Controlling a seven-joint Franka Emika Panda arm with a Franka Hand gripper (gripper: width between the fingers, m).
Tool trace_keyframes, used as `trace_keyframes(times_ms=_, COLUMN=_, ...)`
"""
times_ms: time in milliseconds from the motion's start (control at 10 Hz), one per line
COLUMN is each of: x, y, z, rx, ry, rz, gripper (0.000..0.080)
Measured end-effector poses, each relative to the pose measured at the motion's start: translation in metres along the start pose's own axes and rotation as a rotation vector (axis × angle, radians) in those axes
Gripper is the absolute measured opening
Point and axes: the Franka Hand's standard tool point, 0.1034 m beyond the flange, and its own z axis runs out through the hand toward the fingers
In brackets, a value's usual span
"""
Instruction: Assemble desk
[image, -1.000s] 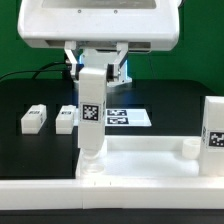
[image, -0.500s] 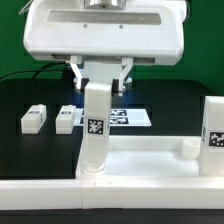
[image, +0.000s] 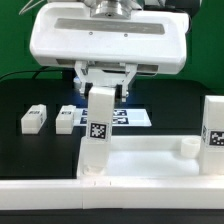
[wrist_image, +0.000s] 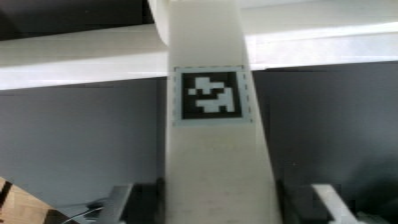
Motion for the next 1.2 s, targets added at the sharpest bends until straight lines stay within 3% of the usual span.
trace_keyframes(times_ms=100, x=0.0, y=0.0, z=0.0, rx=0.0, ry=0.0, rz=-0.002, gripper=0.0291)
trace_keyframes(times_ms=200, x=0.0, y=0.0, z=0.001, rx=0.0, ry=-0.001, rz=-0.002, gripper=0.0387)
trace_keyframes(times_ms=300, x=-0.001, y=0.0, z=0.001, rx=0.0, ry=-0.001, rz=-0.002, gripper=0.0564)
trace_keyframes(times_ms=400, x=-0.001, y=0.0, z=0.001, rx=-0.001, ry=-0.001, rz=-0.002, gripper=0.0564)
trace_keyframes(times_ms=500, x=-0.001, y=0.0, z=0.001, rx=-0.001, ry=-0.002, rz=-0.002, gripper=0.0633)
trace_keyframes(times_ms=900, x=-0.001, y=0.001, z=0.001, rx=-0.001, ry=-0.003, rz=-0.003, gripper=0.0648)
trace_keyframes(times_ms=1000, x=0.001, y=0.012, z=-0.001, rx=0.005, ry=-0.047, rz=-0.049, gripper=0.0648)
trace_keyframes(times_ms=1100, x=0.007, y=0.025, z=-0.008, rx=0.02, ry=-0.091, rz=-0.022, gripper=0.0648)
trace_keyframes(times_ms=1200, x=0.011, y=0.026, z=-0.012, rx=0.054, ry=-0.178, rz=-0.005, gripper=0.0648)
